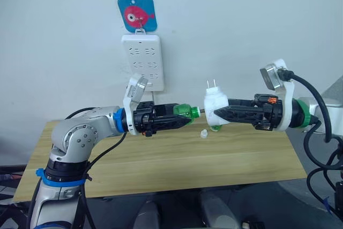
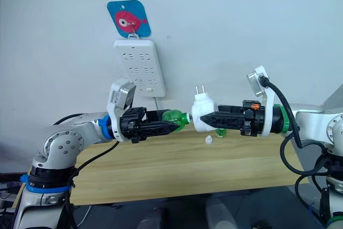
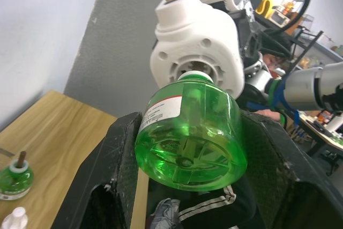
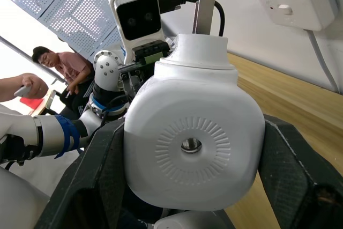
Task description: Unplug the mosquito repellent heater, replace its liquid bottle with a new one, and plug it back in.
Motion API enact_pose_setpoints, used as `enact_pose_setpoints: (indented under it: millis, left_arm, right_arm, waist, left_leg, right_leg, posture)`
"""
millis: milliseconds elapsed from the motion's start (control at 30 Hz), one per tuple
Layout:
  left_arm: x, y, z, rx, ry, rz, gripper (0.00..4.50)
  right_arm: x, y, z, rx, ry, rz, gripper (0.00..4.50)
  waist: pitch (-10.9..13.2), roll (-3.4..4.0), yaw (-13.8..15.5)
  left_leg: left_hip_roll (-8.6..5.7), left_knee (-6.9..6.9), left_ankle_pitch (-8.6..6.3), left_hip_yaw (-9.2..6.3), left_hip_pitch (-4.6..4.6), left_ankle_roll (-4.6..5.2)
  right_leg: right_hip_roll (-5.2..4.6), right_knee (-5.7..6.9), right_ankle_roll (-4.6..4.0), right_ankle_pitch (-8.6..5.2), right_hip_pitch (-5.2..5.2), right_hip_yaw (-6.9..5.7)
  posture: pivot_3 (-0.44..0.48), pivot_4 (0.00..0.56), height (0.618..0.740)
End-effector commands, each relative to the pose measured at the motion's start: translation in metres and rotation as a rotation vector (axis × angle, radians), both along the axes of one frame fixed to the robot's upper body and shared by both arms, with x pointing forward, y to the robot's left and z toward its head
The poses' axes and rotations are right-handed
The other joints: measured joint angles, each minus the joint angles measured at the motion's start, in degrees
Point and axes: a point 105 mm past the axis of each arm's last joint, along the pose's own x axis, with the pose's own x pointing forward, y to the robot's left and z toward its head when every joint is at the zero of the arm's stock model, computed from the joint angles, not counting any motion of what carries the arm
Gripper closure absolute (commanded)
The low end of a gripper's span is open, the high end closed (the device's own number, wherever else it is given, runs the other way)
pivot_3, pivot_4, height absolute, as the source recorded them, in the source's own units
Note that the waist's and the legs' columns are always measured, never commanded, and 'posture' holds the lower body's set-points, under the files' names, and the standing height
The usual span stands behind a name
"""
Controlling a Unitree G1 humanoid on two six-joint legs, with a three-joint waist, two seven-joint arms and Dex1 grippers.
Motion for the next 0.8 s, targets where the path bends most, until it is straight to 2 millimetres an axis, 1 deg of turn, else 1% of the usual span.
enact_pose_setpoints:
  millis: [33, 200, 433, 633, 800]
  left_arm:
    - [-0.006, -0.004, 0.008, 0.004, -0.049, -0.043, 2.11]
    - [-0.003, -0.006, 0.006, 0.007, -0.059, -0.031, 2.11]
    - [-0.004, -0.007, 0.008, -0.005, -0.057, -0.043, 2.11]
    - [-0.001, -0.005, 0.009, -0.009, -0.059, -0.035, 2.11]
    - [-0.006, -0.003, 0.005, 0.035, -0.071, -0.061, 2.11]
  right_arm:
    - [-0.008, 0.004, 0.009, 0.031, -0.024, 0.051, 1.49]
    - [-0.012, 0.008, 0.008, 0.032, -0.018, 0.081, 1.49]
    - [-0.016, 0.011, 0.000, -0.007, -0.001, 0.100, 1.49]
    - [-0.014, 0.006, -0.005, -0.036, 0.006, 0.088, 1.49]
    - [-0.009, 0.001, -0.006, -0.040, 0.004, 0.059, 1.49]
  waist:
    - [0.0, 0.00, 0.0]
    - [0.0, 0.01, 0.0]
    - [0.0, 0.01, 0.0]
    - [0.0, 0.01, 0.1]
    - [0.0, 0.01, 0.1]
  left_leg:
    - [0.00, 0.00, 0.00, 0.00, 0.00, 0.00]
    - [0.00, 0.00, 0.00, 0.00, 0.00, 0.00]
    - [0.00, 0.01, 0.00, 0.00, 0.00, 0.00]
    - [0.00, 0.01, 0.00, 0.00, 0.00, 0.00]
    - [0.00, 0.01, 0.00, 0.00, 0.01, 0.00]
  right_leg:
    - [0.00, 0.00, 0.00, 0.00, 0.00, 0.00]
    - [0.00, 0.00, 0.00, 0.00, 0.00, 0.00]
    - [0.00, 0.01, 0.00, 0.00, 0.00, 0.00]
    - [0.00, 0.01, 0.00, 0.00, 0.00, -0.01]
    - [0.00, 0.01, 0.00, 0.00, 0.00, 0.00]
  posture:
    - [-0.151, 0.080, 0.740]
    - [-0.150, 0.080, 0.740]
    - [-0.152, 0.083, 0.740]
    - [-0.153, 0.084, 0.740]
    - [-0.154, 0.085, 0.740]
